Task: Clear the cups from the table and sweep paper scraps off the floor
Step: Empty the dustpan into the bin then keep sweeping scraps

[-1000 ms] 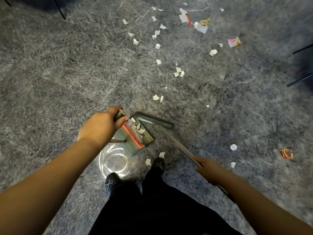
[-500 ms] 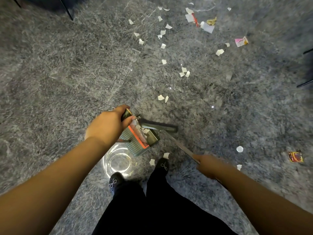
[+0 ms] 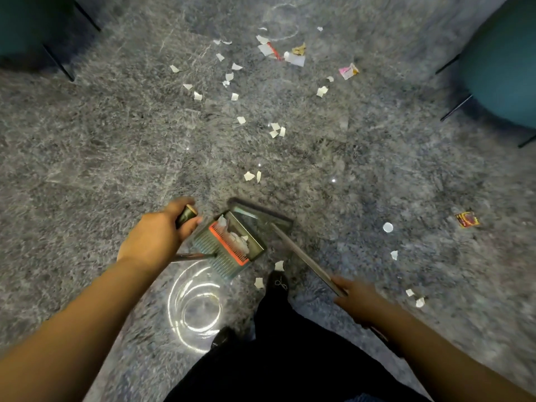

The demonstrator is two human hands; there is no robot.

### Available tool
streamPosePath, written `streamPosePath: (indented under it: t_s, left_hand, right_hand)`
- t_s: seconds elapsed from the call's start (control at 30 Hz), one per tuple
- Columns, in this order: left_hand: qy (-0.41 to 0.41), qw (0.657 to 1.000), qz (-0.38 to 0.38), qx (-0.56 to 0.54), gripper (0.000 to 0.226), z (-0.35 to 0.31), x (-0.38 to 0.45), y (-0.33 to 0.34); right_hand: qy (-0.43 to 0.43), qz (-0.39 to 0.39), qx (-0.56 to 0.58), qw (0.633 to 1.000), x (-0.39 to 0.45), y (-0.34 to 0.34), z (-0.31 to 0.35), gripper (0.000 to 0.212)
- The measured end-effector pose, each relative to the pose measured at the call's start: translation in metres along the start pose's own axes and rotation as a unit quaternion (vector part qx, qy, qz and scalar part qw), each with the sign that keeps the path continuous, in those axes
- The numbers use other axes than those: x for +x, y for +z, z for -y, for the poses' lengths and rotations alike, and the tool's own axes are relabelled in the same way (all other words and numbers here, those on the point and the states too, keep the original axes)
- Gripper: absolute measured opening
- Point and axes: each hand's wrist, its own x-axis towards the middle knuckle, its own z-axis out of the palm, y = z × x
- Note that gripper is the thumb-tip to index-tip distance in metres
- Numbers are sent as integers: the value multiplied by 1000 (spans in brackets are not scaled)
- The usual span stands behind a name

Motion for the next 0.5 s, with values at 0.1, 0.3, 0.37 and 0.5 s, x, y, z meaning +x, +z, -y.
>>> streamPosePath:
  t_s: [0.1,0.3,0.37,0.5]
  left_hand:
    - [35,999,11,-15,44,17,-22,-9]
    - [104,994,46,5,52,61,-74,-41]
    - [104,993,61,5,54,71,-79,-51]
    - [154,981,107,45,58,82,-87,-59]
  right_hand:
    - [9,-21,73,997,-20,28,2,54]
    - [23,-96,145,984,-66,96,12,49]
    - [29,-112,177,977,-77,110,13,43]
    - [58,-129,188,972,-102,136,13,31]
